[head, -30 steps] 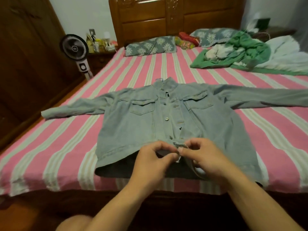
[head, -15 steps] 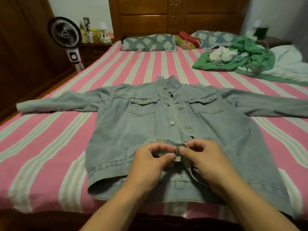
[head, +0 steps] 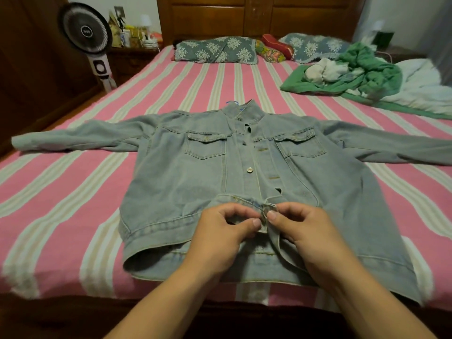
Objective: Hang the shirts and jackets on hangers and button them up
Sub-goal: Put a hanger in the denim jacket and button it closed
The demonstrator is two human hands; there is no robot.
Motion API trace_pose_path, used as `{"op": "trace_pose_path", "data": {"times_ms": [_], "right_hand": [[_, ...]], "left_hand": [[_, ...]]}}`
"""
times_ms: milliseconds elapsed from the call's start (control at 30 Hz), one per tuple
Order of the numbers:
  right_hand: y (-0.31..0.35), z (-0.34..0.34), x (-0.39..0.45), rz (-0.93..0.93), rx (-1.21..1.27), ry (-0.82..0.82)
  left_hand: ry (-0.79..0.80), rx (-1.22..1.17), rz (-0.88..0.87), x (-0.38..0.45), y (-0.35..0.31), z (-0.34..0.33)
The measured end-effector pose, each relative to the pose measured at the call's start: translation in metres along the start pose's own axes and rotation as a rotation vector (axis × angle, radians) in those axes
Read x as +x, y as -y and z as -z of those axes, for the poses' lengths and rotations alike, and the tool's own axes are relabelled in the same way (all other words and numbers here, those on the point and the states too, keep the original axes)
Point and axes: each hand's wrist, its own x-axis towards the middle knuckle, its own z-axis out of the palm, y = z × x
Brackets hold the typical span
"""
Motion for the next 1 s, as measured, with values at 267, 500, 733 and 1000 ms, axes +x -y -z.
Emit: {"op": "trace_pose_path", "data": {"times_ms": [267, 500, 733, 1000], "right_hand": [[-0.004, -0.005, 0.004, 0.049, -0.187, 0.003], [0.000, -0.002, 0.000, 0.092, -0.190, 0.055], [0.008, 0.013, -0.004, 0.029, -0.180, 0.289], [0.009, 0.016, 0.002, 0.394, -0.564, 0.174]], "left_hand": [[-0.053, 0.048, -0.054, -0.002, 0.003, 0.001], [-0.086, 0.049, -0.041, -0.005, 0.002, 0.000], [-0.074, 0.018, -0.004, -0.003, 0.002, 0.001], [0.011, -0.139, 0.123, -0.004, -0.007, 0.001]]}}
